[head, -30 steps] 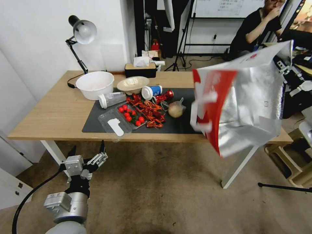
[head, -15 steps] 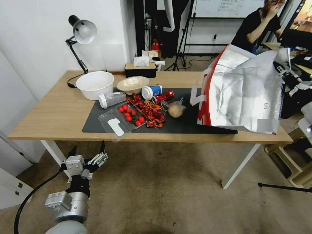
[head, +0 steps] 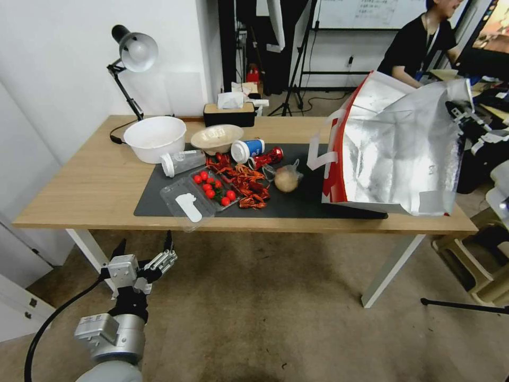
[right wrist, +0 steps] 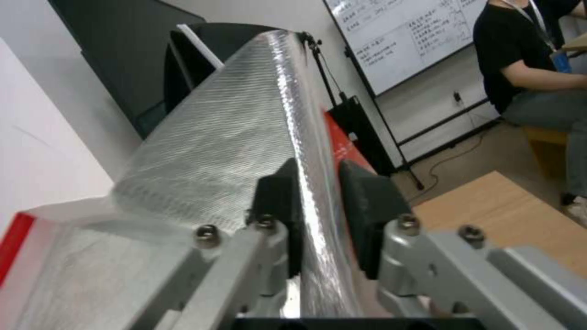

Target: Pick up the food delivery bag from the floor and place it on the table.

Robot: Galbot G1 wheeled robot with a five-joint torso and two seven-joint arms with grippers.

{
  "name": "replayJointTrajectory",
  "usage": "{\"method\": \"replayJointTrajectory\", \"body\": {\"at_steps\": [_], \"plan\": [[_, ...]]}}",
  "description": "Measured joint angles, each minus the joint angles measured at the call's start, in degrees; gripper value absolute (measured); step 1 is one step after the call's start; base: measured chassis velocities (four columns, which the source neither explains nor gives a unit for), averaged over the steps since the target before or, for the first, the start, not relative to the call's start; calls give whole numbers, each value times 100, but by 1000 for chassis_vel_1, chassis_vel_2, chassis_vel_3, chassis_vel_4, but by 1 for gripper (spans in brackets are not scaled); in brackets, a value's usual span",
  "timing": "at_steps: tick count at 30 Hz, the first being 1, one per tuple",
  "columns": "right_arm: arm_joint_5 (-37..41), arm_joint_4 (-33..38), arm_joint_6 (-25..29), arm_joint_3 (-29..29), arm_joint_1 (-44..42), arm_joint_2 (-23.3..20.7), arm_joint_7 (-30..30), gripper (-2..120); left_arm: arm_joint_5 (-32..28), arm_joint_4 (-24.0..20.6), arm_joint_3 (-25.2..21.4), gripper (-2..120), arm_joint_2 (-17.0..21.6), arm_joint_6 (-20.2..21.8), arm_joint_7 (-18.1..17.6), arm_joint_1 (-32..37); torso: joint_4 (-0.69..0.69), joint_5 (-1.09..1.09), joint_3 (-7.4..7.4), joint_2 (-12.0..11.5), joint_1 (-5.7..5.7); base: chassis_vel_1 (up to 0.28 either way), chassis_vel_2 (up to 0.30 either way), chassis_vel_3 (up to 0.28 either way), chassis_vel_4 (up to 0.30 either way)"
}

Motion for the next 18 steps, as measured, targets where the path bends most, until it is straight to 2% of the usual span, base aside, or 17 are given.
{"method": "replayJointTrajectory", "body": {"at_steps": [2,5,6,9,10,12,14,17,18], "plan": [[-26,1,-1,0,5,-11,-8,25,-4,-2,-12,100,4,-5,-3,0,0,0,0,0,0,0,0,0,0],[-174,1,-2,0,0,-19,-75,40,2,-3,-10,100,17,-26,-10,10,0,0,0,0,0,0,0,0,0],[-174,1,-2,0,0,-19,-75,40,2,-3,-10,100,17,-26,-10,10,0,0,0,0,0,0,0,0,0],[-281,38,-2,31,-89,-7,-197,53,6,-3,27,100,15,-27,-17,-1,0,0,0,0,0,0,0,0,0],[-281,38,-2,31,-89,-7,-197,53,6,-3,27,100,15,-27,-17,-1,0,0,0,0,0,0,0,0,0],[-335,98,0,50,-159,37,-254,65,19,0,48,100,6,-27,-32,-16,-1,0,-1,0,-1,0,0,0,0],[-356,104,1,50,-174,50,-275,68,21,3,51,100,4,-27,-35,-18,0,0,-1,0,-1,0,0,0,0],[-433,133,-22,48,-225,65,-324,84,22,5,39,100,1,-28,-44,-19,0,0,-1,0,0,0,0,0,0],[-433,133,-22,48,-225,65,-324,84,22,5,39,100,1,-28,-44,-19,0,0,-1,0,0,0,0,0,0]]}}
